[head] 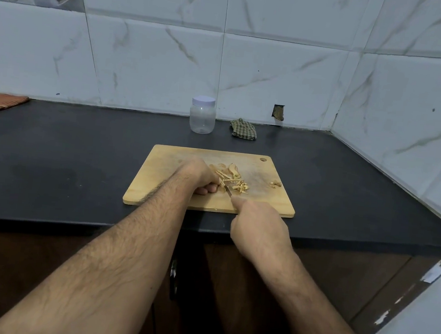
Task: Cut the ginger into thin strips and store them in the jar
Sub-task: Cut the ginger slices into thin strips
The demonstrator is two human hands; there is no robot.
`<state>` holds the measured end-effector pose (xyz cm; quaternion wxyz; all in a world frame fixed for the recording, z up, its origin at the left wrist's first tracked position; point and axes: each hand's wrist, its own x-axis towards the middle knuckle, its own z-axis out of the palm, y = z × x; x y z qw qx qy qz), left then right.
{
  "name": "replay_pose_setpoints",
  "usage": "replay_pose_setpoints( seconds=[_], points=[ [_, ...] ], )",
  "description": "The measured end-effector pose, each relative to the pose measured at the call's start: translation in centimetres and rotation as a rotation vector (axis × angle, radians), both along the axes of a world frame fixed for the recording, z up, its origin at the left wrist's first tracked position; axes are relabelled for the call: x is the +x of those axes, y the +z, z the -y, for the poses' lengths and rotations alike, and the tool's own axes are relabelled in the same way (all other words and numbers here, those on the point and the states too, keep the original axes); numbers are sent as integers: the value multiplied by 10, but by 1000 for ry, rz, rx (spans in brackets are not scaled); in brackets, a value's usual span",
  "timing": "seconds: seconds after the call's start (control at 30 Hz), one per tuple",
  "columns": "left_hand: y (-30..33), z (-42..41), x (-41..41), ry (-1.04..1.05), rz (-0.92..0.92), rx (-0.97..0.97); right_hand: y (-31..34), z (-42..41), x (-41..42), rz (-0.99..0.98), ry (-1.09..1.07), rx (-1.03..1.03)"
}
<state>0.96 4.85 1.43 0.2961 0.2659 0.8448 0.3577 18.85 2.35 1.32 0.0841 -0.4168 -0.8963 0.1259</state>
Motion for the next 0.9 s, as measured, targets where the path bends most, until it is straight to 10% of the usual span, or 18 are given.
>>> replay_pose_setpoints(
  seconds=[0.9],
  points=[
    [-2,3,-1,-44,0,39,6,-22,-19,-81,14,-19]
  ],
)
